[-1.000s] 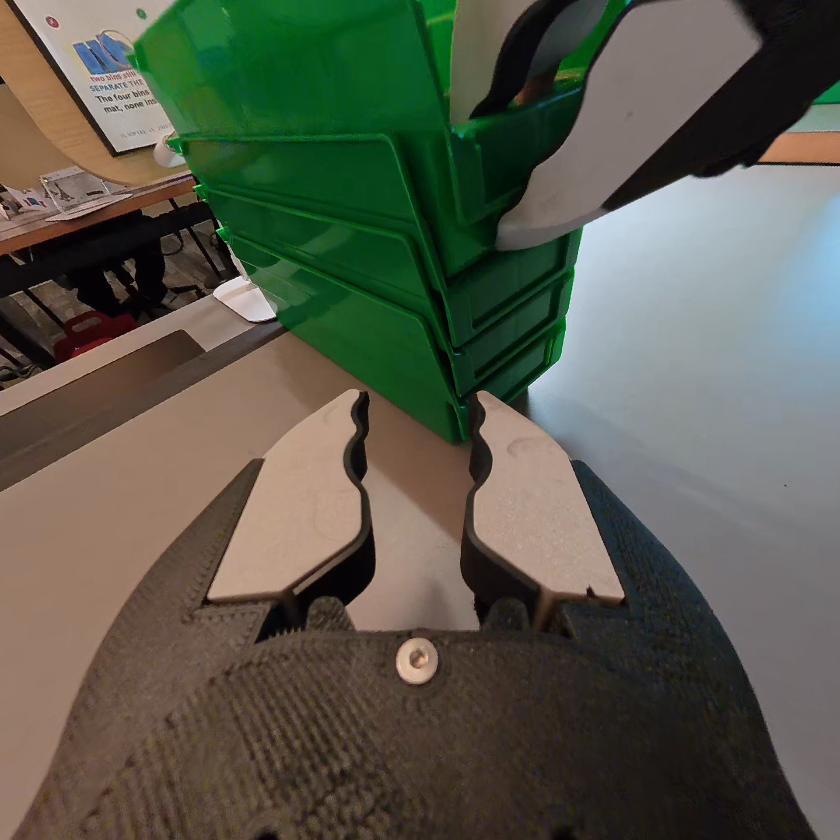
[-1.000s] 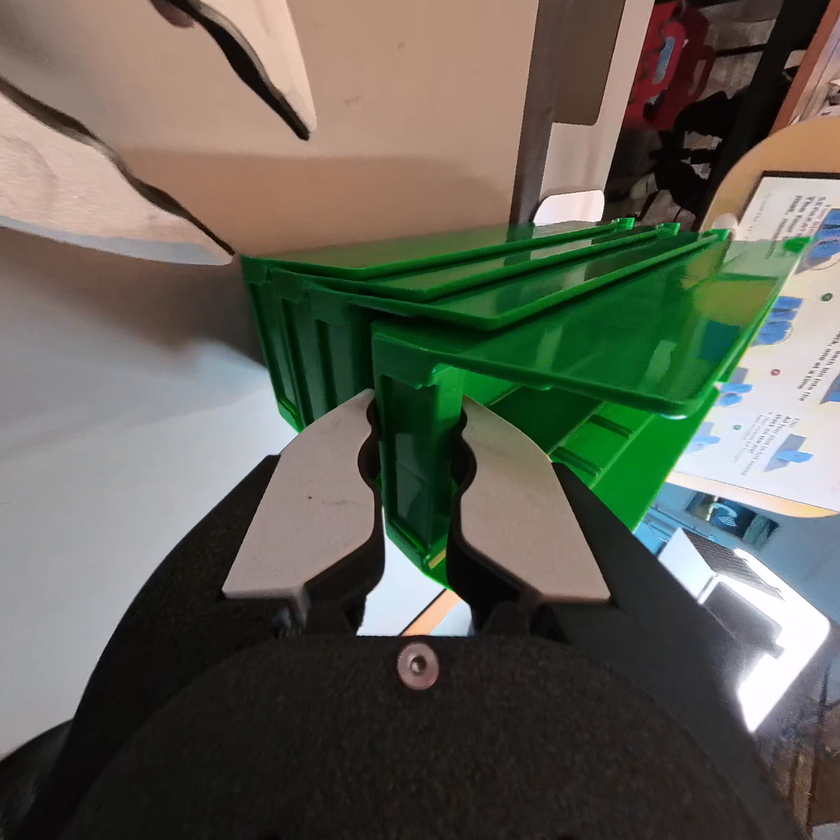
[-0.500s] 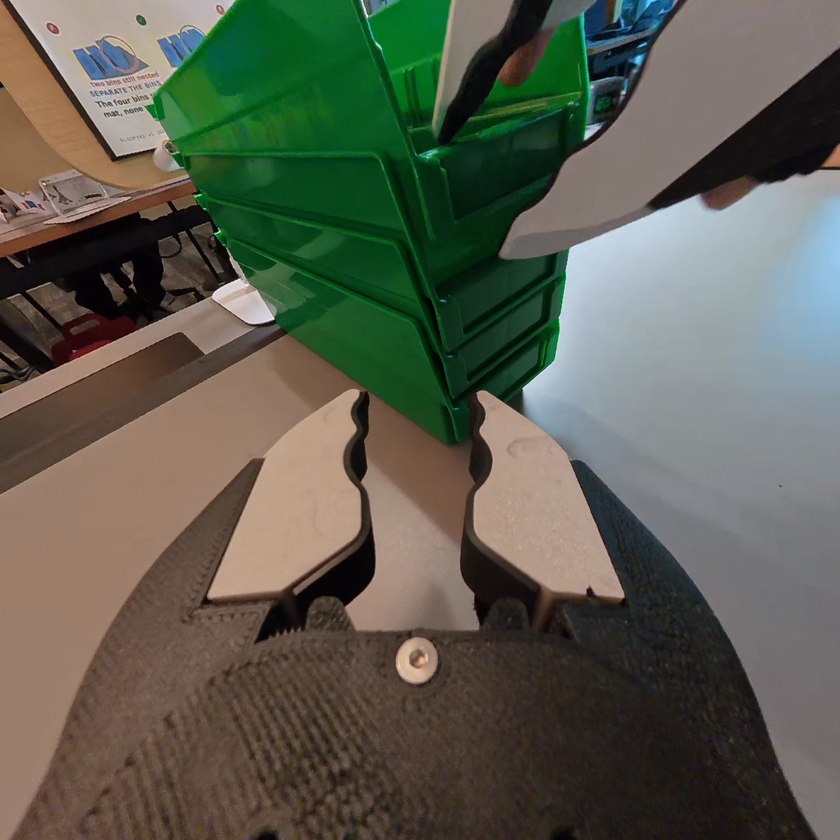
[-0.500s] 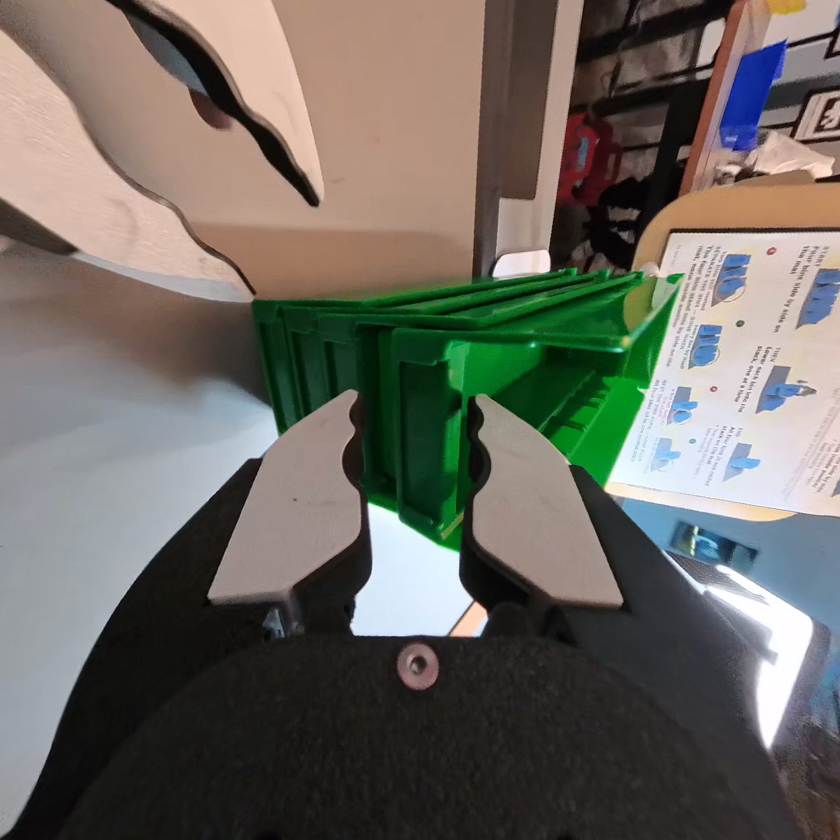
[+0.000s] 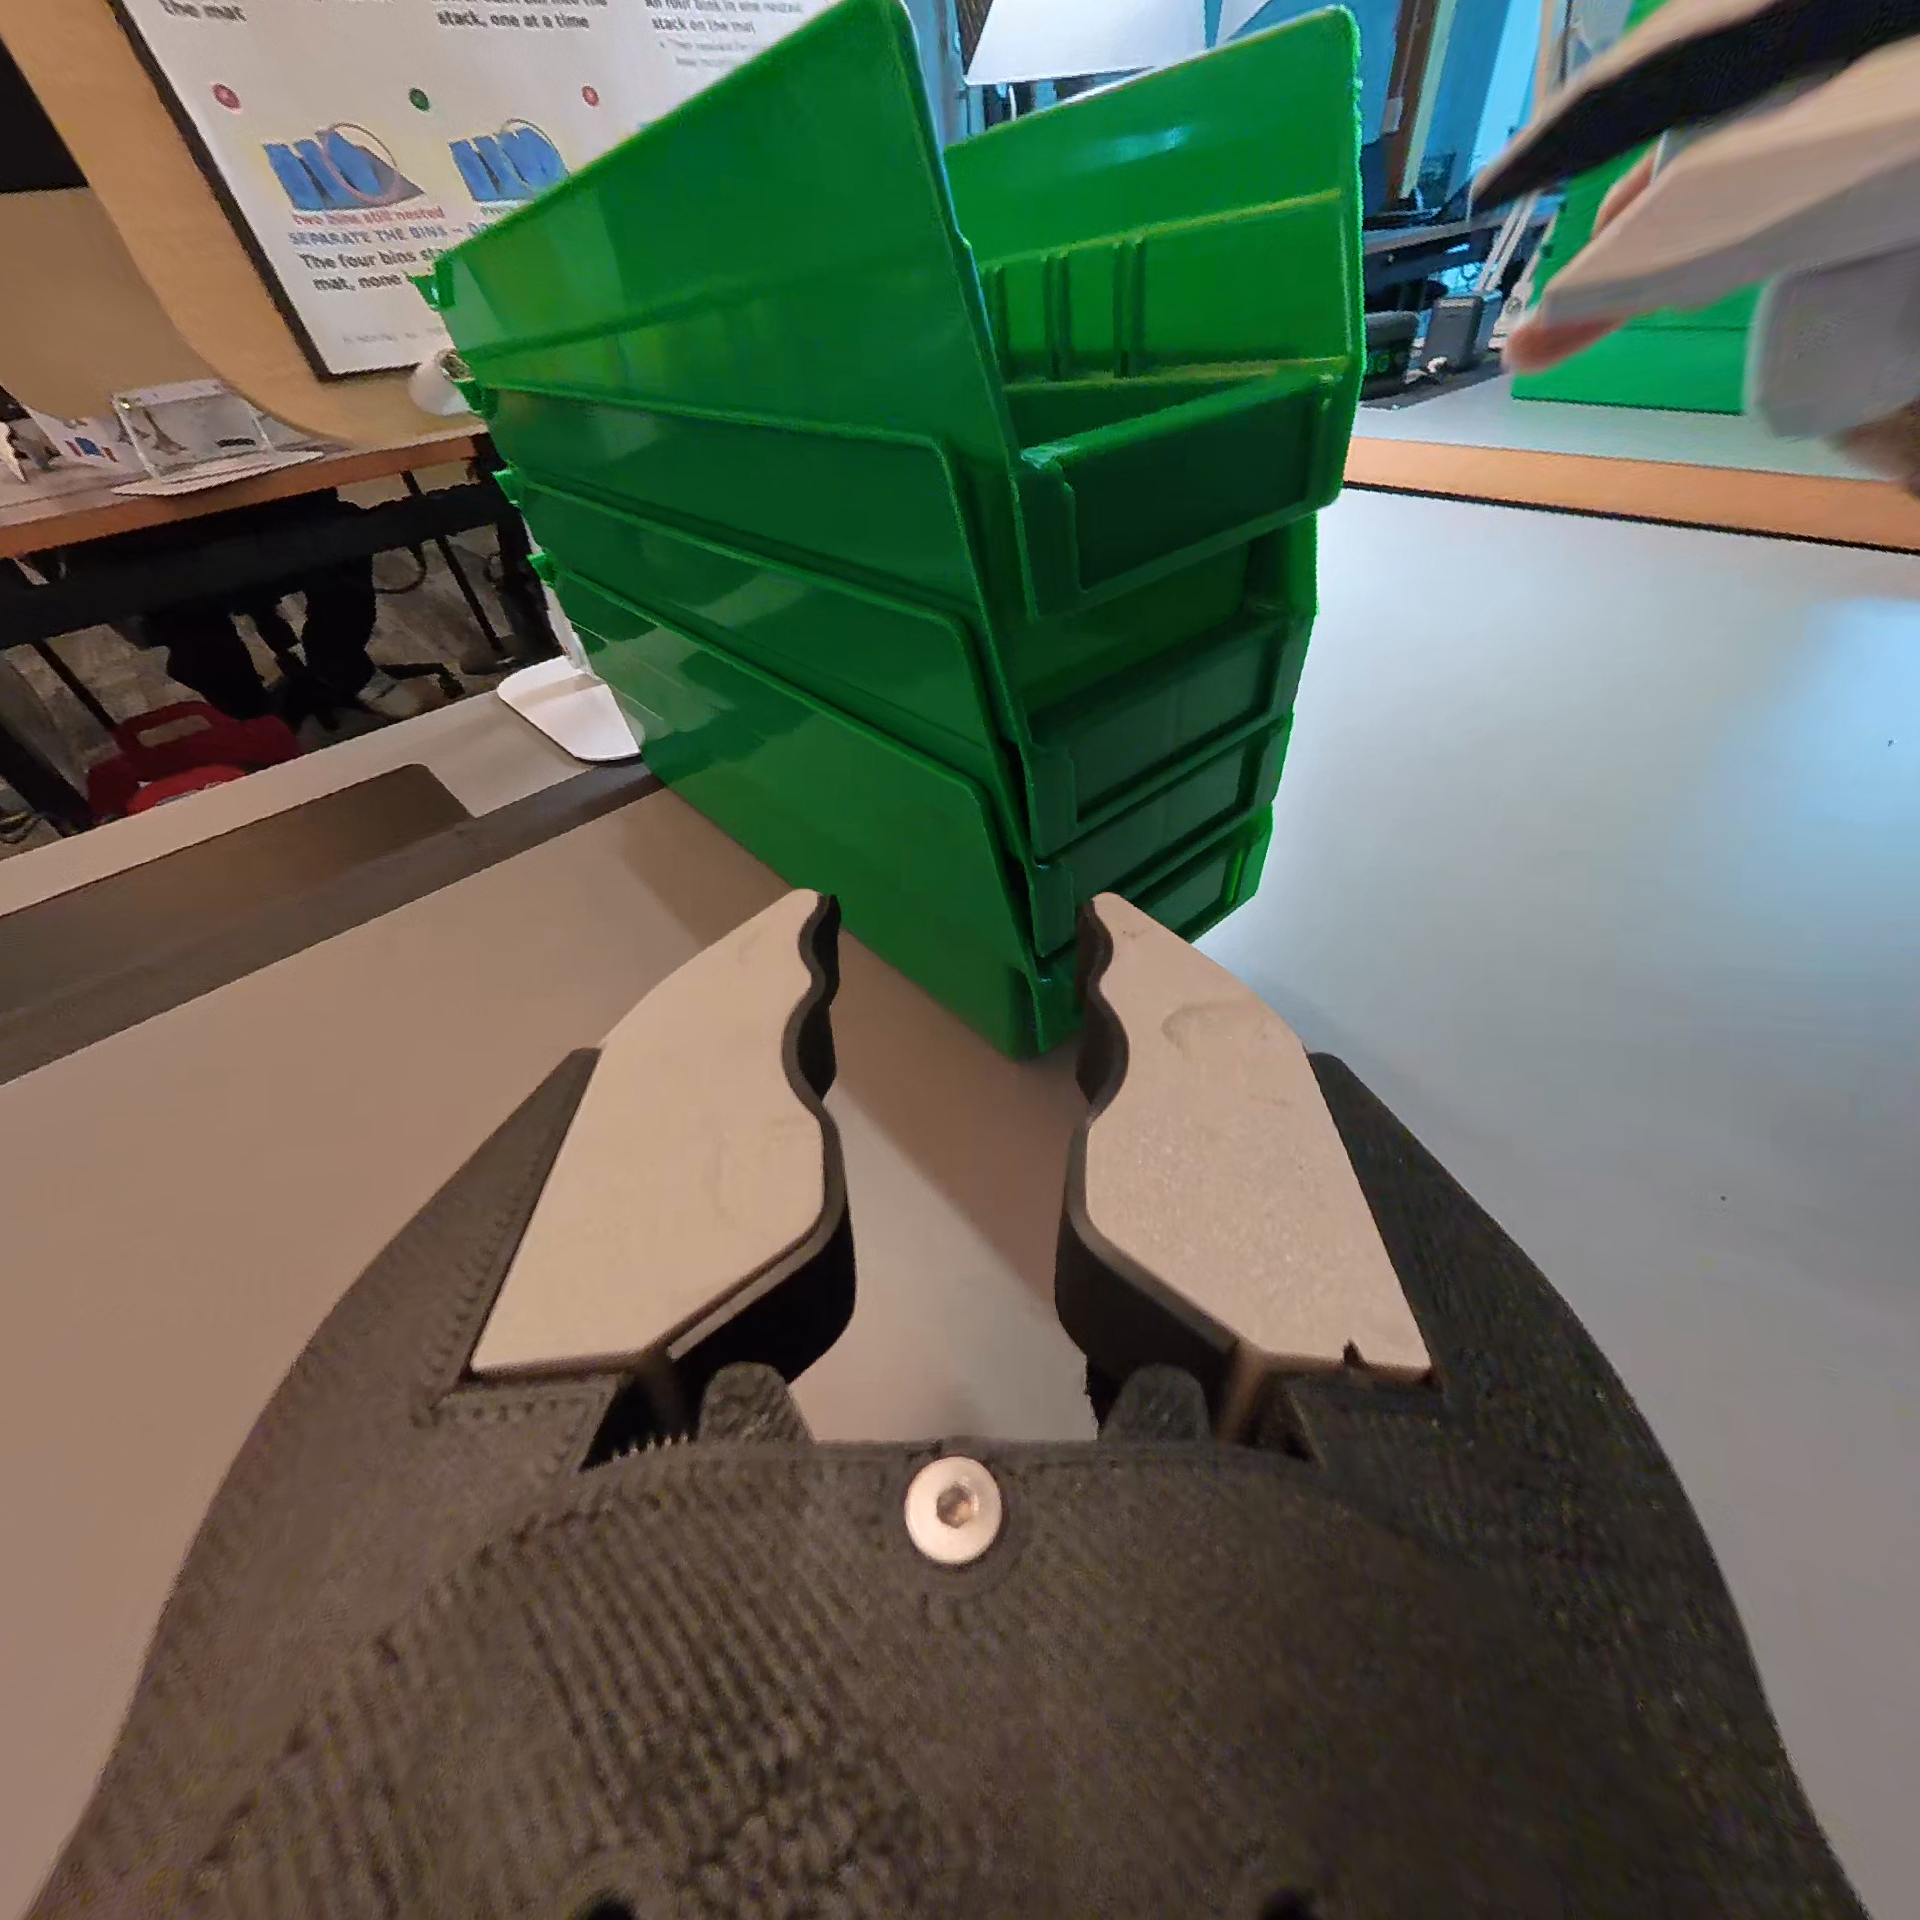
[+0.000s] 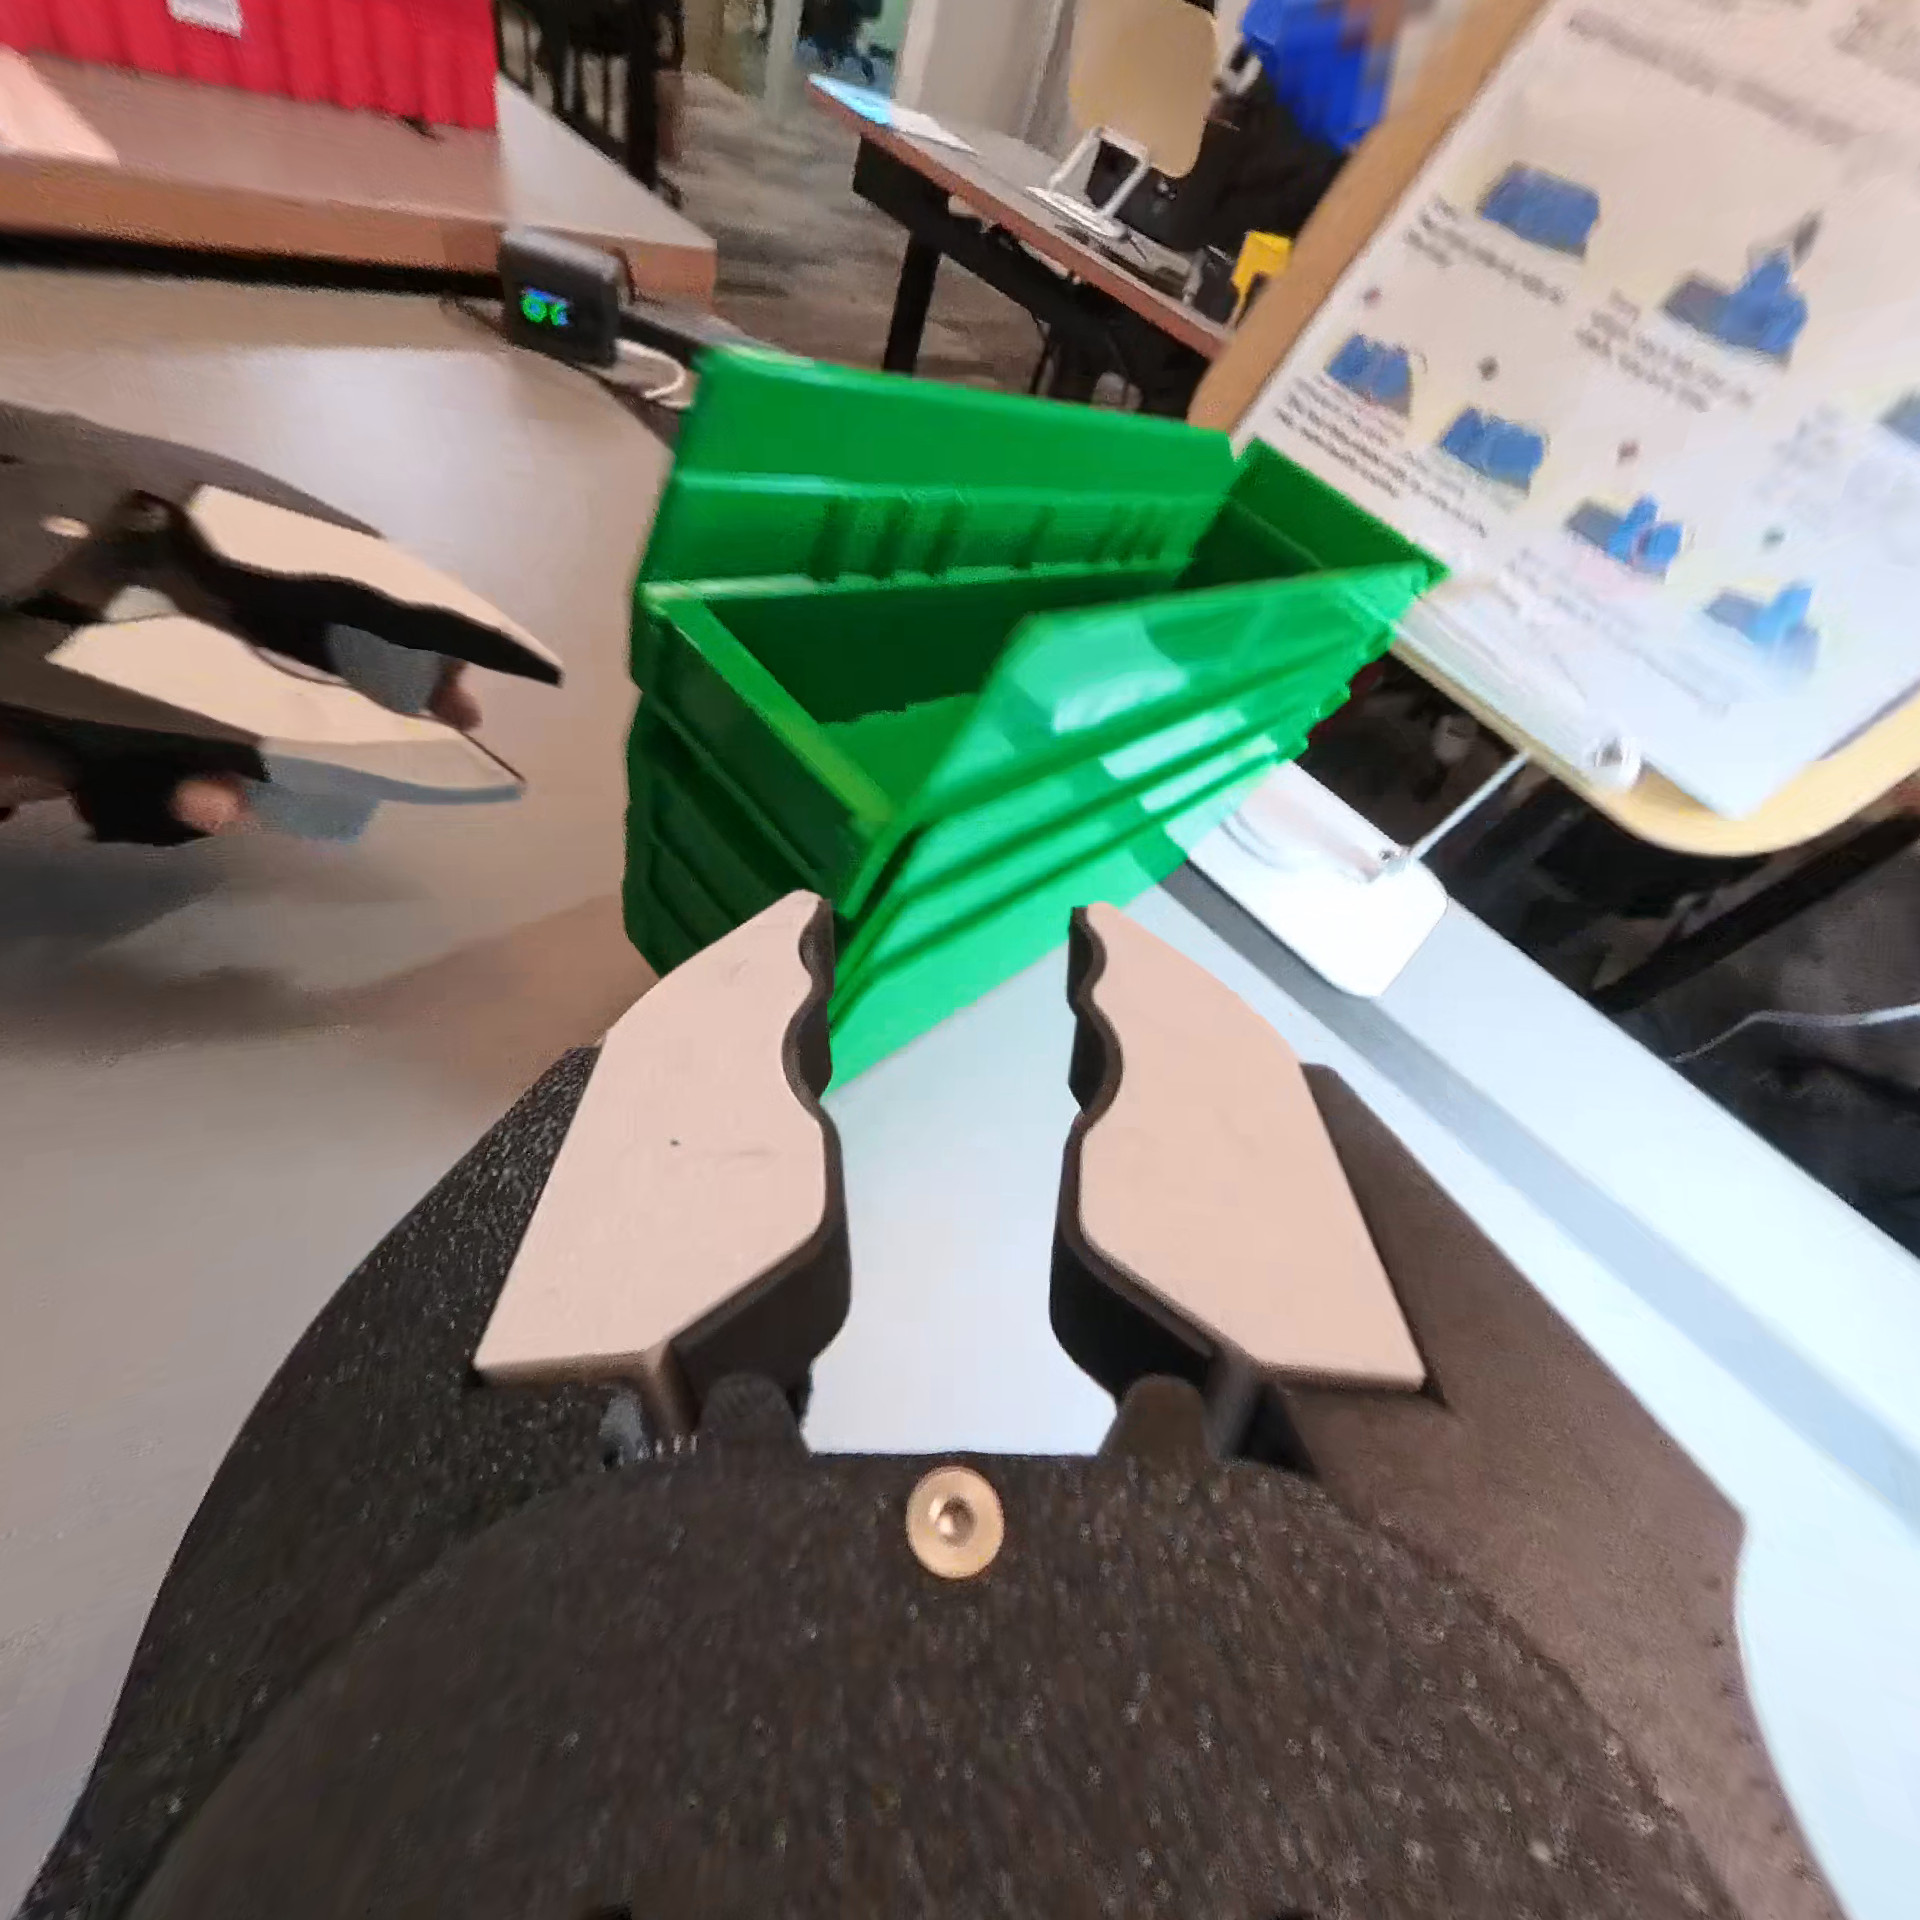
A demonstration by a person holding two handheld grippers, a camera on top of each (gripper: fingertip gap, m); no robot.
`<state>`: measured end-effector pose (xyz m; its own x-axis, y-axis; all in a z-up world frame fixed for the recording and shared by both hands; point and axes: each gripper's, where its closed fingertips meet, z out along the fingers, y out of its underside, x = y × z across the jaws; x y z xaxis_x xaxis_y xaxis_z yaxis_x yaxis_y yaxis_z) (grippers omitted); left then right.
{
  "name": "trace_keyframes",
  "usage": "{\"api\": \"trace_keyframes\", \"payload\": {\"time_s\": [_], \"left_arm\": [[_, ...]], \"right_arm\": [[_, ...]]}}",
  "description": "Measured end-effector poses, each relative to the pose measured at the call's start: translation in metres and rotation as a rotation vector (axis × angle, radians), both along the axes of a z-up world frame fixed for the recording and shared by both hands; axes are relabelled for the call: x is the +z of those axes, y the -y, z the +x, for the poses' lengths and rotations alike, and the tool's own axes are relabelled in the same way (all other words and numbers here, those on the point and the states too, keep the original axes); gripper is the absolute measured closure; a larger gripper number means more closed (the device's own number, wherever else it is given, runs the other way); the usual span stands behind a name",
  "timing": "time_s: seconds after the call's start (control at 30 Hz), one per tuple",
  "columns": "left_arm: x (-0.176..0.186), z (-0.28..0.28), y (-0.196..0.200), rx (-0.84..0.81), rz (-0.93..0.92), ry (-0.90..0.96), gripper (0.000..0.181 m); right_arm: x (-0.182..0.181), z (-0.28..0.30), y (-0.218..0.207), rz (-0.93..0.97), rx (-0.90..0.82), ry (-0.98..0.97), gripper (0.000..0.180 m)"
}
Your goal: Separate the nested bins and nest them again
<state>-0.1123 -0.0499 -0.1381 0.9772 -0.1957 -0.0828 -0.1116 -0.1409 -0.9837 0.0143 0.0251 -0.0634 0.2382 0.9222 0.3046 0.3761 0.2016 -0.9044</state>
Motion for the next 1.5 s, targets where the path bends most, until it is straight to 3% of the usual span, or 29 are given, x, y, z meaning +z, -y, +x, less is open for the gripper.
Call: {"api": "trace_keyframes", "payload": {"time_s": [0.17, 0.37, 0.8, 1.5], "left_arm": [[0.004, -0.006, 0.001, 0.025, 0.023, 0.0, 0.137], [0.009, -0.013, 0.001, 0.051, 0.056, 0.019, 0.133], [-0.004, -0.012, -0.002, -0.021, -0.031, 0.001, 0.105], [-0.006, 0.013, -0.002, -0.059, -0.006, -0.063, 0.103]], "right_arm": [[-0.045, 0.017, -0.037, -0.15, 0.005, -0.16, 0.128], [-0.084, 0.025, -0.054, -0.16, -0.036, -0.24, 0.121], [-0.073, 0.017, 0.0, -0.16, 0.125, -0.203, 0.104], [-0.083, 0.016, -0.011, -0.097, 0.025, -0.186, 0.104]]}}
